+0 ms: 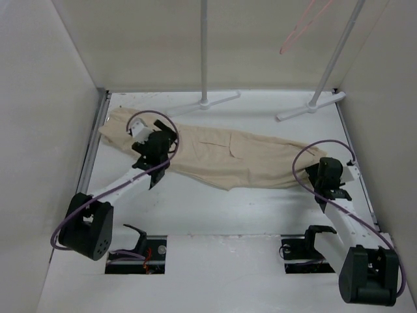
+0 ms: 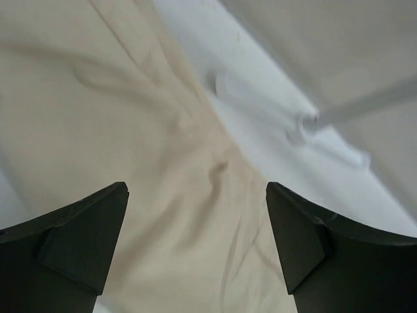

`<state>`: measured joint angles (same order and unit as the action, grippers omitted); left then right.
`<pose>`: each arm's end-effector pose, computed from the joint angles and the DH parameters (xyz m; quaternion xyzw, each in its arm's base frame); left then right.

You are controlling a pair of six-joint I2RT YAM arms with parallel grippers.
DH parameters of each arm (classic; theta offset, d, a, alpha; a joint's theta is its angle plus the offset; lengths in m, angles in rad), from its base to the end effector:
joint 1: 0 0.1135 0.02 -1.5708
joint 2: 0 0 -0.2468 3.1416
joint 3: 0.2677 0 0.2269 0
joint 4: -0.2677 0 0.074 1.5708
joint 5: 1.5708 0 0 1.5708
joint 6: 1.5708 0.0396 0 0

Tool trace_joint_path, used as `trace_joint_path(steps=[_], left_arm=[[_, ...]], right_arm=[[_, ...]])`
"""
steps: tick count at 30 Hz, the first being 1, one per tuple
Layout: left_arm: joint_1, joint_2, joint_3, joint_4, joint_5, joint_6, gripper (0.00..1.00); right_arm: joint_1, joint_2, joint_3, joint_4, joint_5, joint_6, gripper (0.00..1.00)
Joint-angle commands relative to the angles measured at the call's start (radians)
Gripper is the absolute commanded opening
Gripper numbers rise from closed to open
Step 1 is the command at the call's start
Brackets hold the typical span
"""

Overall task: Place the trousers on the hanger
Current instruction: Fold the trousers

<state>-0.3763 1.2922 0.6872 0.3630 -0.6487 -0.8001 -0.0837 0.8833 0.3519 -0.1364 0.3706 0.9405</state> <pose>0.2587 -0.0765 0.2504 -0.3490 0.6882 -0.1155 0.6254 0.1677 -0.0285 0.1764 0.5034 0.7315 0.0274 0.4590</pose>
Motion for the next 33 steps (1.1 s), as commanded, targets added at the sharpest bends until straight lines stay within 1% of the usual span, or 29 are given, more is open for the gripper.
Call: trace_joint_path(steps=[1, 4, 7, 11, 14, 15, 17, 19, 20, 21, 22, 24, 28, 31, 33], left_arm=[[-0.103, -0.039, -0.072, 0.056, 0.044, -0.031, 0.86], [-0.186, -0.071, -0.115, 0.07, 0.078, -0.042, 0.86], [-0.244, -0.105, -0.146, 0.071, 0.103, -0.044, 0.86], [-0.282, -0.131, -0.176, 0.085, 0.13, -0.041, 0.86], [-0.302, -0.128, -0.209, 0.103, 0.156, -0.048, 0.85], [-0.316, -0.123, -0.218, 0.112, 0.164, -0.051, 0.85], [-0.344, -0.113, -0.222, 0.122, 0.178, -0.051, 0.84], [-0.37, -0.105, -0.224, 0.123, 0.19, -0.051, 0.83], [-0.382, -0.103, -0.222, 0.123, 0.196, -0.05, 0.83], [-0.393, -0.102, -0.221, 0.122, 0.202, -0.047, 0.83], [-0.405, -0.099, -0.215, 0.119, 0.208, -0.045, 0.83], [-0.43, -0.088, -0.201, 0.114, 0.224, -0.044, 0.82], [-0.494, -0.056, -0.137, 0.108, 0.273, -0.04, 0.81], [-0.545, -0.03, -0.074, 0.091, 0.308, -0.039, 0.81], [-0.575, -0.021, -0.032, 0.076, 0.326, -0.039, 0.8]], right_arm=[[-0.014, 0.012, 0.006, -0.035, 0.031, 0.064, 0.69], [-0.043, 0.048, 0.004, -0.042, 0.028, 0.127, 0.72], [-0.058, 0.098, 0.015, -0.034, 0.03, 0.156, 0.72], [-0.054, 0.199, 0.042, -0.023, 0.016, 0.21, 0.73], [-0.054, 0.29, 0.056, 0.024, 0.021, 0.237, 0.72], [-0.054, 0.314, 0.056, 0.047, 0.025, 0.245, 0.69], [-0.054, 0.359, 0.056, 0.092, 0.022, 0.257, 0.57], [-0.048, 0.382, 0.058, 0.129, 0.024, 0.267, 0.33], [-0.041, 0.373, 0.053, 0.139, 0.028, 0.27, 0.22], [-0.026, 0.347, 0.047, 0.147, 0.043, 0.27, 0.16], [-0.012, 0.314, 0.047, 0.136, 0.074, 0.264, 0.13], [0.006, 0.212, 0.05, 0.095, 0.148, 0.235, 0.11], [0.011, -0.018, 0.104, -0.06, 0.272, 0.123, 0.11], [-0.03, -0.17, 0.146, -0.126, 0.301, 0.006, 0.11], [-0.064, -0.26, 0.174, -0.149, 0.294, -0.063, 0.11]])
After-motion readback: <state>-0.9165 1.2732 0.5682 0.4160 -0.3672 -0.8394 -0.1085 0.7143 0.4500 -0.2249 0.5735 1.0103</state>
